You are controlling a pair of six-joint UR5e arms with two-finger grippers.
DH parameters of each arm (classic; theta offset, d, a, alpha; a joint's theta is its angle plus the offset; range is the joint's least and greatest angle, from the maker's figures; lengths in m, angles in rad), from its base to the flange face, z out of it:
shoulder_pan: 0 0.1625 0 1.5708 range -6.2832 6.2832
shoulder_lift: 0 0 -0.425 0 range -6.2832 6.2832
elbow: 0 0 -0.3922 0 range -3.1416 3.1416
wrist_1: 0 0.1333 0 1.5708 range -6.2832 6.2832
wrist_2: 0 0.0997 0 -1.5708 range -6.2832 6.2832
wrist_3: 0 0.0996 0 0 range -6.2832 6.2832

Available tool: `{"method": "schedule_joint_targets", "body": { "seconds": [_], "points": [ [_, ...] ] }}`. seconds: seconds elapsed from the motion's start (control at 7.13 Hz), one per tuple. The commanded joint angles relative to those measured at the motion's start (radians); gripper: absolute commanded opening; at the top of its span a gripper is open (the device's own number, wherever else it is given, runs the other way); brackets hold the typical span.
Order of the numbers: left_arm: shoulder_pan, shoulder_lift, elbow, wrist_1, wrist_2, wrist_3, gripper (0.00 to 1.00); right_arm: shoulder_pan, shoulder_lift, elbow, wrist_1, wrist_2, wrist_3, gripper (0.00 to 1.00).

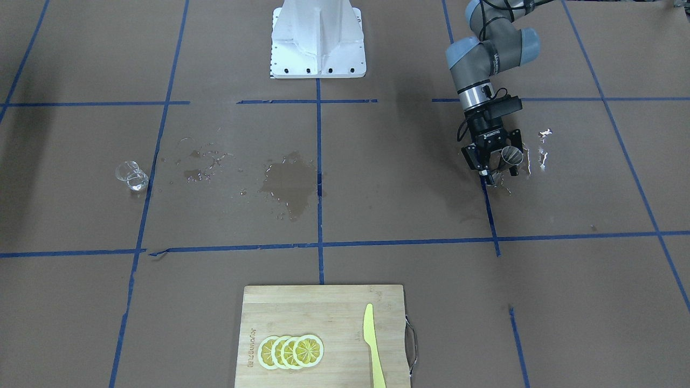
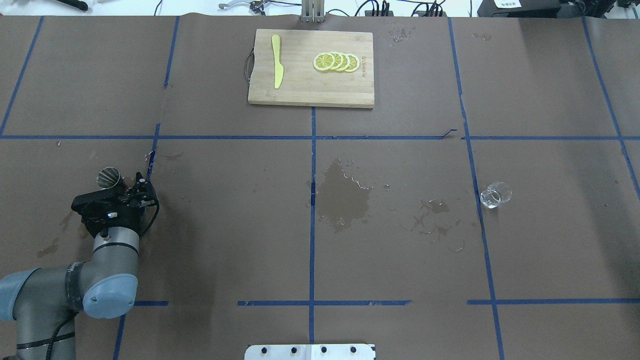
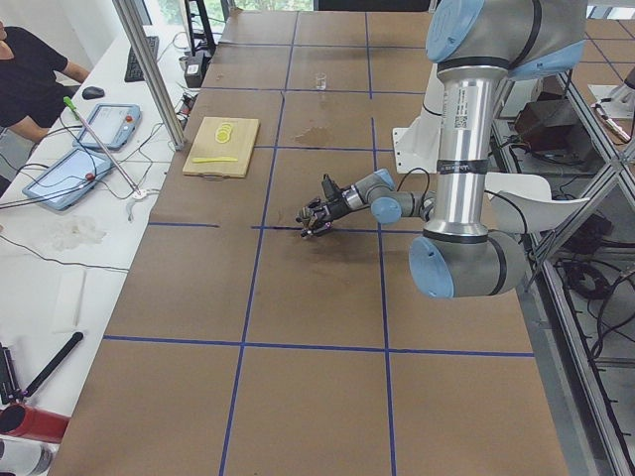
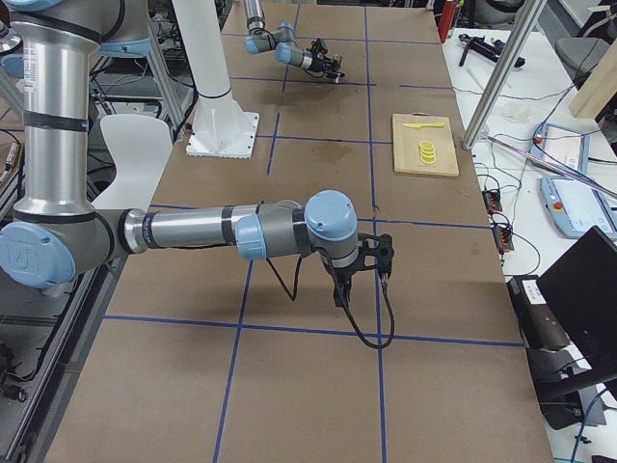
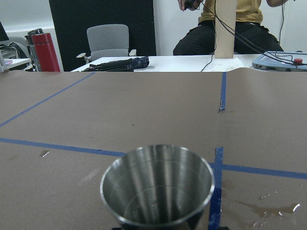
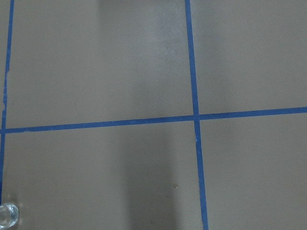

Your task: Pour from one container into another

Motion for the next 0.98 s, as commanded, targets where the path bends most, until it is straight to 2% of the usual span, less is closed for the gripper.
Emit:
{"method": "schedule_joint_targets", "body": {
  "seconds": [0.0, 0.14, 0.42, 0.7, 0.84],
  "points": [
    [-0.015, -0.001, 0.002, 0.0, 0.002, 0.002, 0.68, 0.0, 0.0, -0.001, 0.0, 0.0, 0.0, 1.0],
    [-0.015, -0.001, 0.002, 0.0, 0.0, 0.001, 0.54, 0.0, 0.0, 0.001, 0.0, 0.0, 0.0, 1.0],
    [-0.015, -0.004, 0.01, -0.003, 0.0, -0.009, 0.09, 0.0, 0.0, -0.001, -0.002, 0.0, 0.0, 1.0],
    [-0.013, -0.022, 0.016, -0.003, 0.0, -0.01, 0.0, 0.0, 0.0, -0.001, -0.002, 0.002, 0.0, 1.0],
    [-0.018, -0.022, -0.016, -0.003, 0.0, -0.004, 0.0, 0.0, 0.0, -0.001, 0.0, 0.002, 0.0, 1.0]
  ]
}}
